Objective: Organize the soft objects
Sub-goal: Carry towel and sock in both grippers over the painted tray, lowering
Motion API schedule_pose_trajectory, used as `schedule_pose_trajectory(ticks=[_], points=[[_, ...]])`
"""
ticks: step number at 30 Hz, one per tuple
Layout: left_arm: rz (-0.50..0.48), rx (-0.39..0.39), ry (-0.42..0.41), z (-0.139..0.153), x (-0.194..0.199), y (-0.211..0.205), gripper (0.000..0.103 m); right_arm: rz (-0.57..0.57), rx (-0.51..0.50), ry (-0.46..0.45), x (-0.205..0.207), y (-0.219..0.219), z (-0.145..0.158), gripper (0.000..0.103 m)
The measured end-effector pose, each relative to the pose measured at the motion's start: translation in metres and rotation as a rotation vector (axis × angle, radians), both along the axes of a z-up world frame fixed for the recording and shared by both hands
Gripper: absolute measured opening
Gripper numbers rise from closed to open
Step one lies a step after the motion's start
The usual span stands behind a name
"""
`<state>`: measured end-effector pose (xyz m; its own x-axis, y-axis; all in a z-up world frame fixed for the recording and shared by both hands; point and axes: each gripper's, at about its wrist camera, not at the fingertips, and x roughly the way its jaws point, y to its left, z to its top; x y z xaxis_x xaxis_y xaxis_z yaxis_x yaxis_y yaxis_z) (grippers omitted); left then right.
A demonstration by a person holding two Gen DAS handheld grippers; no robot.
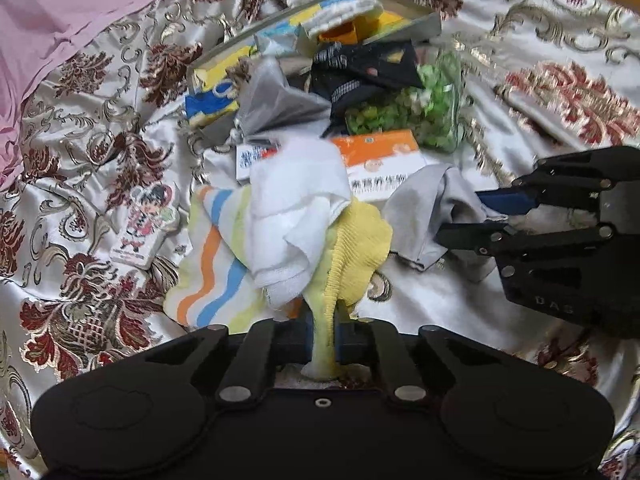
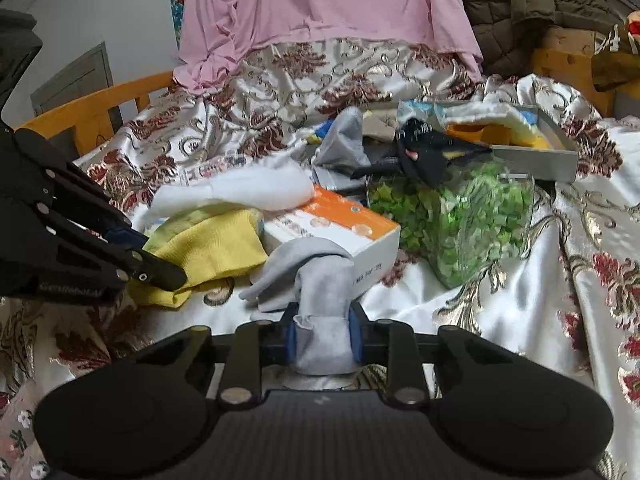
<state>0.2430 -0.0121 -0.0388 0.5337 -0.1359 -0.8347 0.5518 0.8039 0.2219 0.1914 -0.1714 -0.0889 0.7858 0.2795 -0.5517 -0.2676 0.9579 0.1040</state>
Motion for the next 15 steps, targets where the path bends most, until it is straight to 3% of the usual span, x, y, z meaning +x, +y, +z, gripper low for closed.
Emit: schedule_pose_trajectory(ticks=[8,13,15], points=[[0.011,-0.240,0.051,0.054,-0.012,0.007,0.005,-0.049,0.028,-0.093,-0.009,-0.011,0.023,0.023],[0.054,-0.428,0.081,0.075,-0.011,0.008,0.005,-0.099,0.047,-0.124,-0.014,-0.023,0.033,0.023],[0.086,-0.455,0.066,0.078,-0.007,0.010,0.005,-0.120,0.053,-0.131,-0.015,-0.028,0.034,0.023]])
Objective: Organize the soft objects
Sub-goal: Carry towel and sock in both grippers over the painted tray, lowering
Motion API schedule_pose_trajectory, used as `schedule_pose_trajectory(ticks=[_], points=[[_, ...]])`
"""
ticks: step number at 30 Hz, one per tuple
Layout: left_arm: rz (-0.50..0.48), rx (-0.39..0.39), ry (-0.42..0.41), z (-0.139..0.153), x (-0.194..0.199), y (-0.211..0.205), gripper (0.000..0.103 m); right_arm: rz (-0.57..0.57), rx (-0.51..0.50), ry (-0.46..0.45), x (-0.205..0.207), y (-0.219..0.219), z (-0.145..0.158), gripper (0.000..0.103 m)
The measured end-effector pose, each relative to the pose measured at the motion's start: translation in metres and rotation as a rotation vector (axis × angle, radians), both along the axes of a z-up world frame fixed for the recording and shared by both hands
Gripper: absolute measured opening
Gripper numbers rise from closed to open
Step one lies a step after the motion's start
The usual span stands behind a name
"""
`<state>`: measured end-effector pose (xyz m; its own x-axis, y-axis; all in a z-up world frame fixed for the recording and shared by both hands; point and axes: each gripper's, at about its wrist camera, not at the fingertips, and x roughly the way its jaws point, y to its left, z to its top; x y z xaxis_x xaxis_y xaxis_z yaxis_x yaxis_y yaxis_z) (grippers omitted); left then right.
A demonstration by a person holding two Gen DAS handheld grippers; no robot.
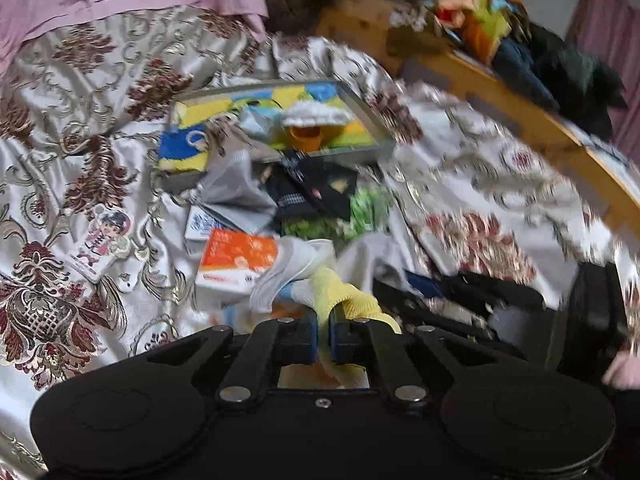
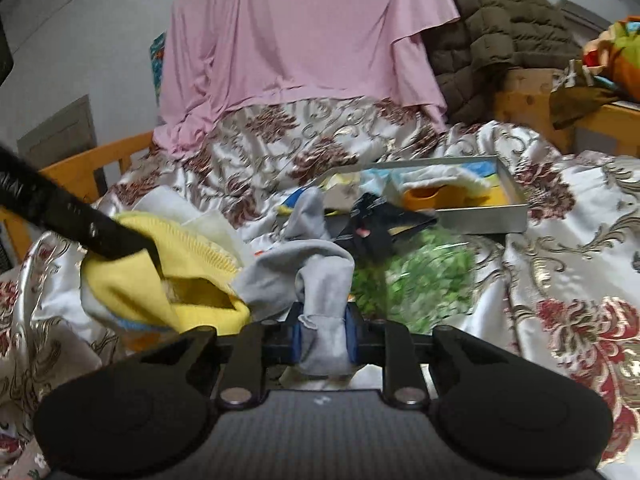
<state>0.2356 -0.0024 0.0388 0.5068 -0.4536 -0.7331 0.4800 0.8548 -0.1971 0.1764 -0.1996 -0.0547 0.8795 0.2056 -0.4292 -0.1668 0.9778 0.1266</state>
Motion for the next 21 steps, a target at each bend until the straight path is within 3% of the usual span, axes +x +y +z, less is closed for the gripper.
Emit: schedule_pose_trajectory(ticks=[6,11,16,21], points=[[0.120,0.067,-0.021,-0.008,0.019,0.016,0.005,-0.023,0.016,-0.010,0.003,-0.007,0.001,0.023],[0.190,0.163,0.014,-0.023,0.028,0.039,0.005,-0.006,0.010,-0.005,0.005,-0.002,-0.001,0.023],[0.231,0.136,0.041,-0.024,0.030,0.061,0.005,0.002,0.013,-0.008,0.004,0.000,0.000,0.023],[0.216,0.077,0.006,-0.009,0.022,0.055,0.005,0.009,0.017,-0.020,0.001,0.001,0.004,0.023]])
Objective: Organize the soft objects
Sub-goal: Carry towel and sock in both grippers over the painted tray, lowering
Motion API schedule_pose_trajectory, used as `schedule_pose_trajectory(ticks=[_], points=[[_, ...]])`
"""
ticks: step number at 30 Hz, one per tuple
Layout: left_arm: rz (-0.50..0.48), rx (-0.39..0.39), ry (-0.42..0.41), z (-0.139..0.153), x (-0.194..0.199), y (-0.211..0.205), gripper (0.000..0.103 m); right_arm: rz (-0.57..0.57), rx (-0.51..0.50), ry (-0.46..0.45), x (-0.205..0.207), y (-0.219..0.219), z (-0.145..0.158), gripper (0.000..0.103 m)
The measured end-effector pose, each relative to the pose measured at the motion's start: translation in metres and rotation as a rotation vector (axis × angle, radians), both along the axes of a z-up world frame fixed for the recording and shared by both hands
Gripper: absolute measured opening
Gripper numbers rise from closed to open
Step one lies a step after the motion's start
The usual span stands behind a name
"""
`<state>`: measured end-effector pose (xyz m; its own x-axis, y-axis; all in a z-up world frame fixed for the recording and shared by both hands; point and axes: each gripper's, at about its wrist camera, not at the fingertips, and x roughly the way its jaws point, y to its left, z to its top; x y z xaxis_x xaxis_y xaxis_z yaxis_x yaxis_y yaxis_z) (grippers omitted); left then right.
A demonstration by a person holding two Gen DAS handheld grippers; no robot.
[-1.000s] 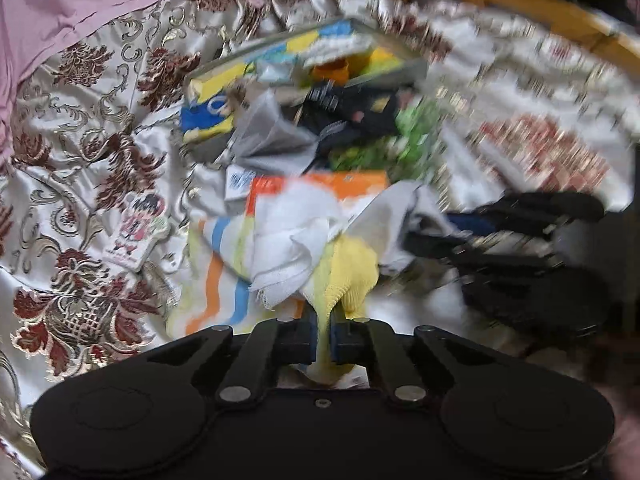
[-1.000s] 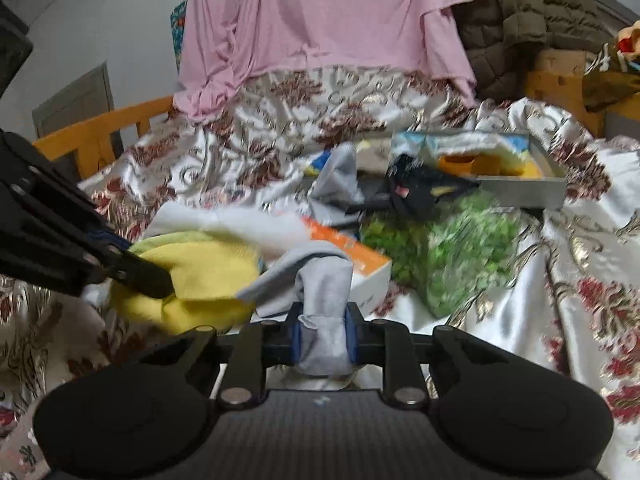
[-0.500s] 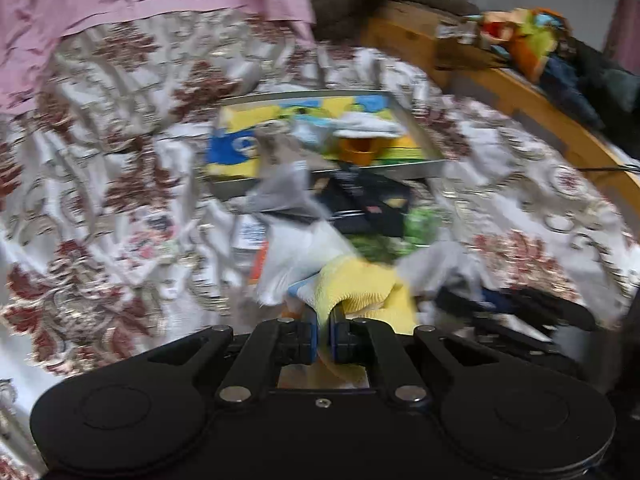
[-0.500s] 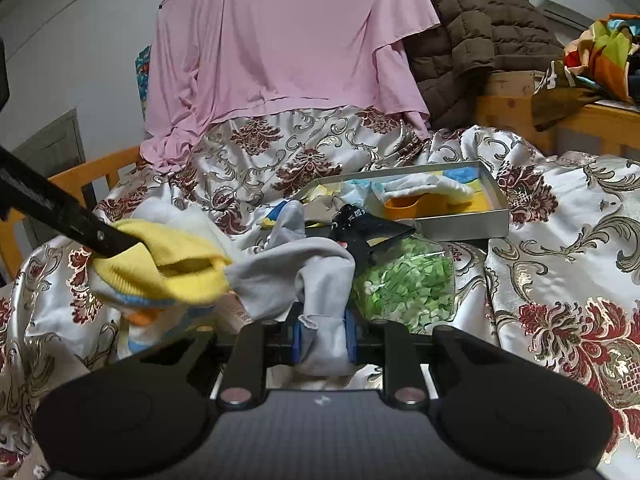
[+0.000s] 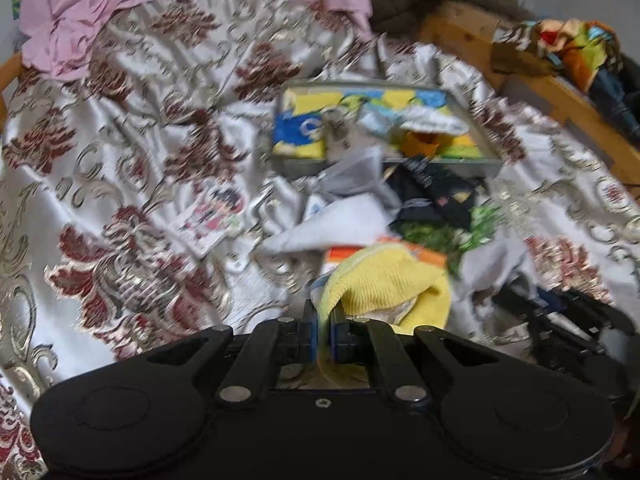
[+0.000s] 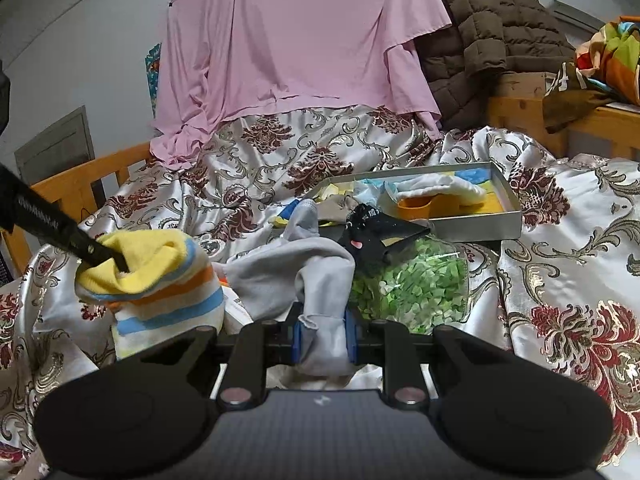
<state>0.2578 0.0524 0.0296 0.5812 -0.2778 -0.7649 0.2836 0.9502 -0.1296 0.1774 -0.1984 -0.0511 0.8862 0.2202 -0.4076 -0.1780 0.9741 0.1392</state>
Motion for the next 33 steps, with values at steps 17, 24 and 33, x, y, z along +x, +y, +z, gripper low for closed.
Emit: schedule_pose_trajectory(ticks=[17,24,33], points=[[-0.094,-0.055,-0.178,0.063,-0.025,-0.056,0.005,-0.026,0.021,-0.110,-0.017,-0.014,0.032,0.023],[-0.056,-0.057,-0.239,0.088,0.006,-0.074,0.005,-0.054,0.018,-0.172,0.005,-0.036,0.063,0.023],[-0.005,-0.104,-0.309,0.106,0.081,-0.112,0.005,-0.076,0.000,-0.226,0.076,-0.081,0.088,0.023]])
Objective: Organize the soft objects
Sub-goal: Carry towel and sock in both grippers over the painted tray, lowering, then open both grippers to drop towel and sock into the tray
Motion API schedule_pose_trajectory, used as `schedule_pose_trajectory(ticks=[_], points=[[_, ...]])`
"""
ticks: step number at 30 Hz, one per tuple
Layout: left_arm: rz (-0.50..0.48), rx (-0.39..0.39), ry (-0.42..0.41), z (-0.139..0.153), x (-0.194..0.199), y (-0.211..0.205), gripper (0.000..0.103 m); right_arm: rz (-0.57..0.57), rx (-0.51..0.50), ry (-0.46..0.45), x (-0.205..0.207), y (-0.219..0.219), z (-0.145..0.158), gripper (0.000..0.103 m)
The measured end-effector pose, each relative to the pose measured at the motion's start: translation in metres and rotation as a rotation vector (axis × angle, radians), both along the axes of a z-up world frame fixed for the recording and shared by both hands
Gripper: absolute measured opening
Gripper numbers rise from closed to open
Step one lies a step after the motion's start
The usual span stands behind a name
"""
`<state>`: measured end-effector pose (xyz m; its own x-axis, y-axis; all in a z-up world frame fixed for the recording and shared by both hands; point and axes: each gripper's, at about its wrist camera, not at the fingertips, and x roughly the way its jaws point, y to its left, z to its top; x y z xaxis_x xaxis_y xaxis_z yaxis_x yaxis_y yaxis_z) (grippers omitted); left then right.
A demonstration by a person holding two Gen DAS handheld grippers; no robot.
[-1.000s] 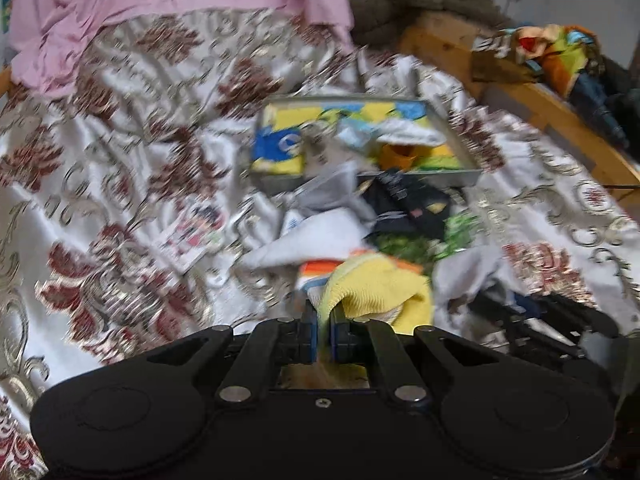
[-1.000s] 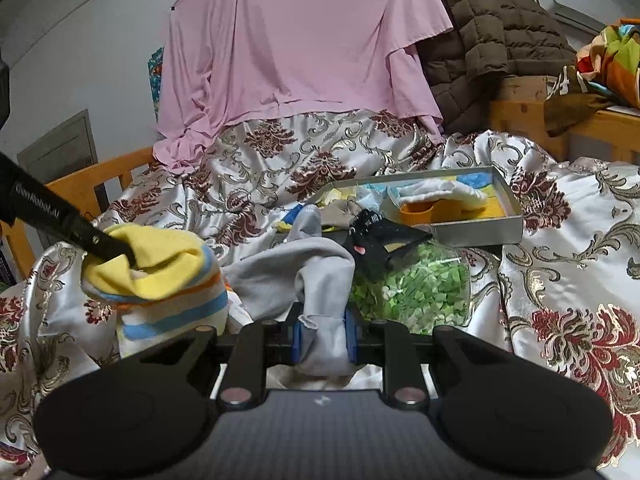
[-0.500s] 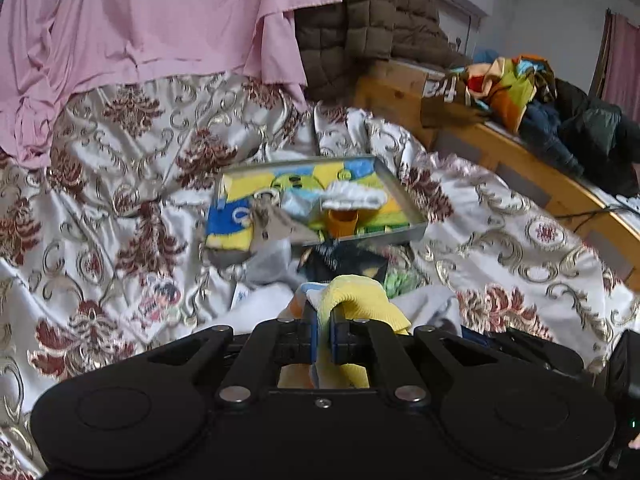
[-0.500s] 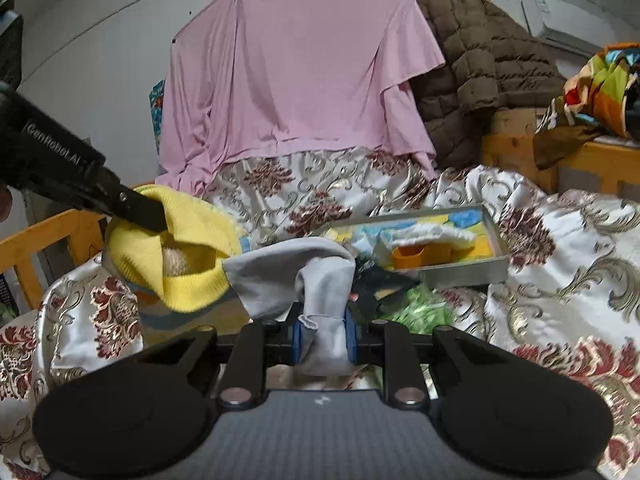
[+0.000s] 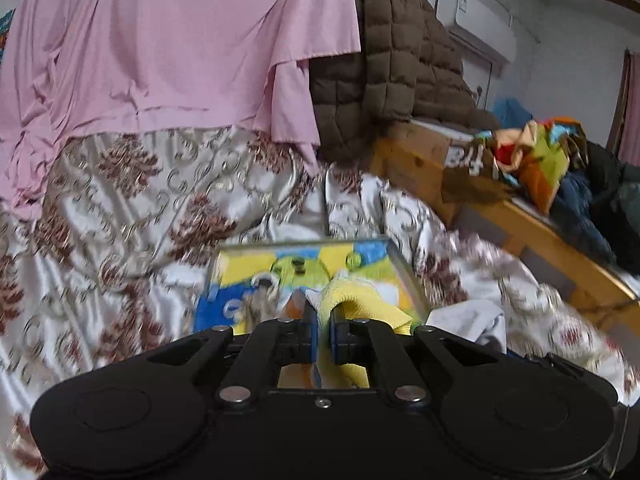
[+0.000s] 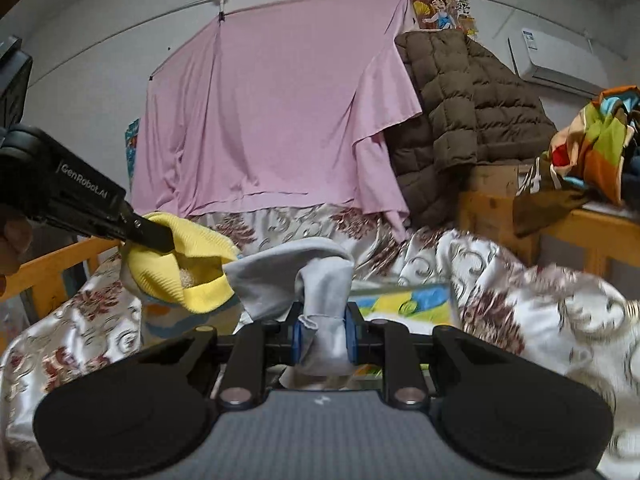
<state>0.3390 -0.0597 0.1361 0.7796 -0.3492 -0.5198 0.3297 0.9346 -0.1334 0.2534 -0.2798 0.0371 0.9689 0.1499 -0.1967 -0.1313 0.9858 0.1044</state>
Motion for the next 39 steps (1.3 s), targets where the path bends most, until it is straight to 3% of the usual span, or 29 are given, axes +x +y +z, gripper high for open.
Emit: schedule_pose_trajectory(ticks=[9,20,30,39], points=[[-0.012,-0.029,-0.072,-0.007,0.108,-0.063,0.006,-0.007,-0.034,0.050,0.113,-0.038,0.003,0.023],[0.035,-0.098,-0.006,-0.089,0.220,-0.102,0.006,-0.032,-0.089,0.208,0.218,-0.056,-0.038,0.023],[0.081,-0.056,0.138,-0.157,0.246,-0.094,0.006,-0.056,-0.106,0.360,0.254,-0.062,-0.067,0.024],[0.110,-0.029,0.184,-0.174,0.244,-0.089,0.013,-0.062,-0.112,0.365,0.254,-0.057,-0.068,0.032]])
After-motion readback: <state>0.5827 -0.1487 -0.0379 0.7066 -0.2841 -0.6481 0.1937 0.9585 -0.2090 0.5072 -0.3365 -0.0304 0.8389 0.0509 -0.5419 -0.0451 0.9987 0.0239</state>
